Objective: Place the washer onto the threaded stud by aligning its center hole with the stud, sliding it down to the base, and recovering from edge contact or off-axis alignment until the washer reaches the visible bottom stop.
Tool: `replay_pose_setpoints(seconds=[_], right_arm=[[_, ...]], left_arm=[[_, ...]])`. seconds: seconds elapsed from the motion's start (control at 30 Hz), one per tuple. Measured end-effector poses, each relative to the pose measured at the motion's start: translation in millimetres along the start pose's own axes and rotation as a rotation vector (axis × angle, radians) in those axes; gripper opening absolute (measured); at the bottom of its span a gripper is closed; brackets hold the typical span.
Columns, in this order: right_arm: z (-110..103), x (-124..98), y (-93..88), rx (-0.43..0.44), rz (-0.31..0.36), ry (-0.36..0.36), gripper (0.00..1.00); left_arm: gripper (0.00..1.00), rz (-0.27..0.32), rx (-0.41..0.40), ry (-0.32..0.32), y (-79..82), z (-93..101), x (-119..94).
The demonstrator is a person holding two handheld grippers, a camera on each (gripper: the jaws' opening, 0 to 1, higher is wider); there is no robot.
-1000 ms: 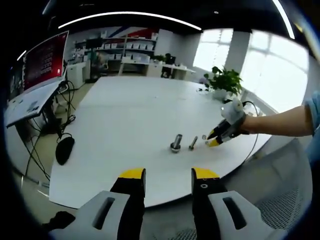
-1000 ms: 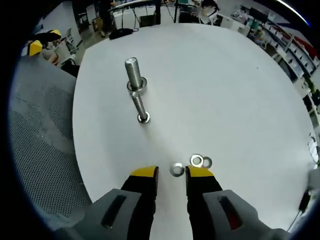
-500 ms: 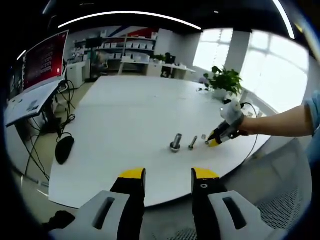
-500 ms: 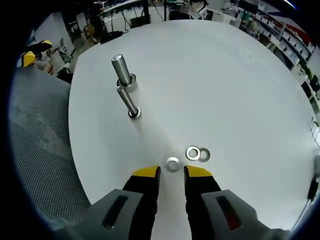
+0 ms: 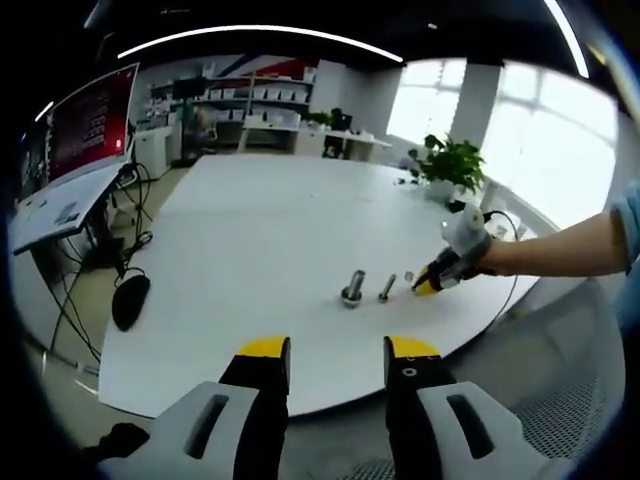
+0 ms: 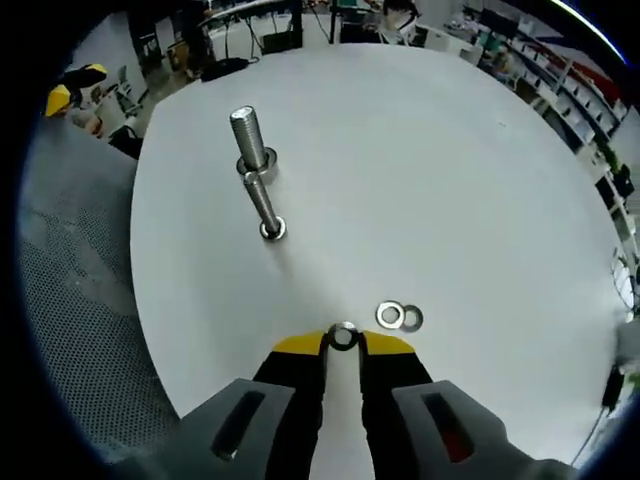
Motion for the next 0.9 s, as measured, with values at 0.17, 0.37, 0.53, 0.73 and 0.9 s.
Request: replay_pose_setpoints(seconds=[0.17, 0.37, 0.53, 0.73, 0.9], right_arm=[[-7, -6, 10.6, -0.014, 0.021, 0.021, 0.14], [-14, -15, 27.3, -0.076, 0.049, 0.022, 0.13], [-18, -20, 40.4, -0.076, 0.079, 0.035, 0.13], [-17, -29, 59.5, -0.074, 0.128, 0.041, 0.13], [-15, -35, 71.3, -0.065, 0.165, 0.034, 0.13]], left_arm=[[0.35, -0.001, -0.002, -0.001, -0.1, 0.1, 0], [0.35, -0.003, -0.004, -0.001, -0.3, 0.0, 0], [0.35, -0.002, -0.004, -0.001, -0.2, 0.0, 0], [0.35, -0.004, -0.006, -0.001, -0.4, 0.0, 0], [0.35, -0.004, -0.006, -0.003, -0.4, 0.3, 0]])
Point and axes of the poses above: the point that each gripper's makers call its tool centre point, and the gripper's own axes: x roughly forward along the fingers, z roughly to its right, y roughly out of its top, the point moved 4 cm from there along -x, roughly backward along the fingers, and after that the axes turned 13 degrees about -x, right-handed, at the moved point
